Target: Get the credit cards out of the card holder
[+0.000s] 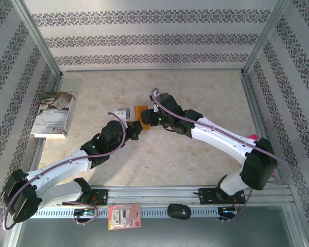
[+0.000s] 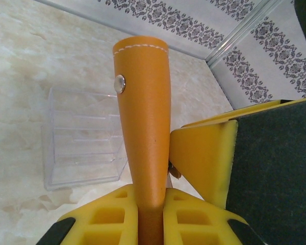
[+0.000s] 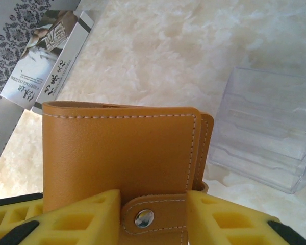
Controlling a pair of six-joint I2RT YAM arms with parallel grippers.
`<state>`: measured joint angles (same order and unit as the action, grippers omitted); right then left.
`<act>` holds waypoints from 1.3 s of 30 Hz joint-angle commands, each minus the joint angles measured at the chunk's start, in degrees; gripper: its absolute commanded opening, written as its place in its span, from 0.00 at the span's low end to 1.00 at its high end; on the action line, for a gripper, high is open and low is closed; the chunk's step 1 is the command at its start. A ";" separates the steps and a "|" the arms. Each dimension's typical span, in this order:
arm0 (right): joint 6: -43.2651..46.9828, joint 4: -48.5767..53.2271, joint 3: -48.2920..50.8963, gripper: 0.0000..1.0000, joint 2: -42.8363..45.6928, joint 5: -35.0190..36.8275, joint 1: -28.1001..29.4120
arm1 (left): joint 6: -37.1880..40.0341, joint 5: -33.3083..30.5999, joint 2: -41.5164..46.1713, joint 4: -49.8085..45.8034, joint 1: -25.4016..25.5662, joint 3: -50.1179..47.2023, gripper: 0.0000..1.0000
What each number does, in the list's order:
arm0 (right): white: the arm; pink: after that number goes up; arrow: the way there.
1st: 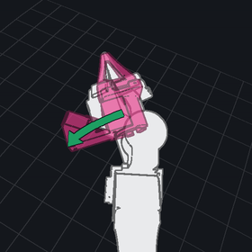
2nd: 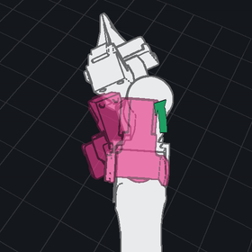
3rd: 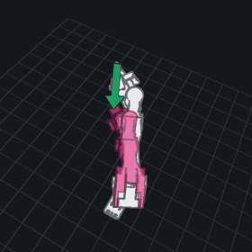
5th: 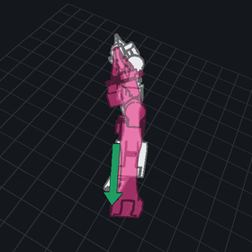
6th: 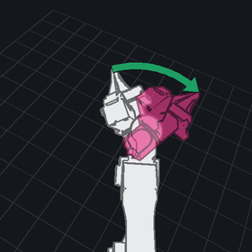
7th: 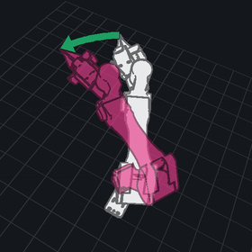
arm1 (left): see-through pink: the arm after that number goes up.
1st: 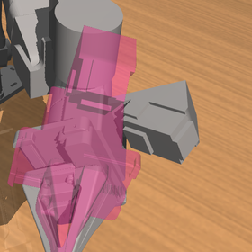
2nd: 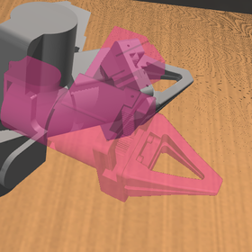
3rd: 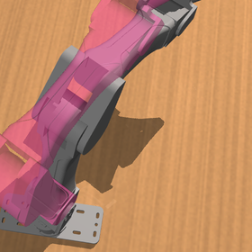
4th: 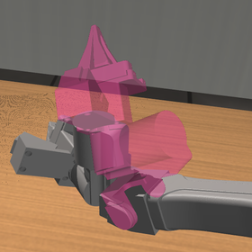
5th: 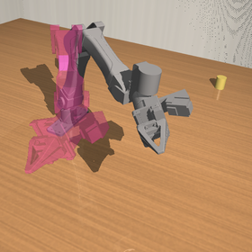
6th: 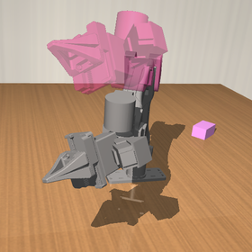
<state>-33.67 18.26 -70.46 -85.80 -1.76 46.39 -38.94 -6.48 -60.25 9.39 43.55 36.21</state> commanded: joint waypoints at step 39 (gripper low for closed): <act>1.20 -1.34 21.35 0.00 6.94 -7.03 -3.43 | -9.58 13.53 -14.28 17.22 0.66 -11.87 0.18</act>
<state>-31.57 18.13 -49.78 -79.92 -7.66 43.59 -46.61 6.26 -72.16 22.90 43.83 23.68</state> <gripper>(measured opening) 0.045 0.162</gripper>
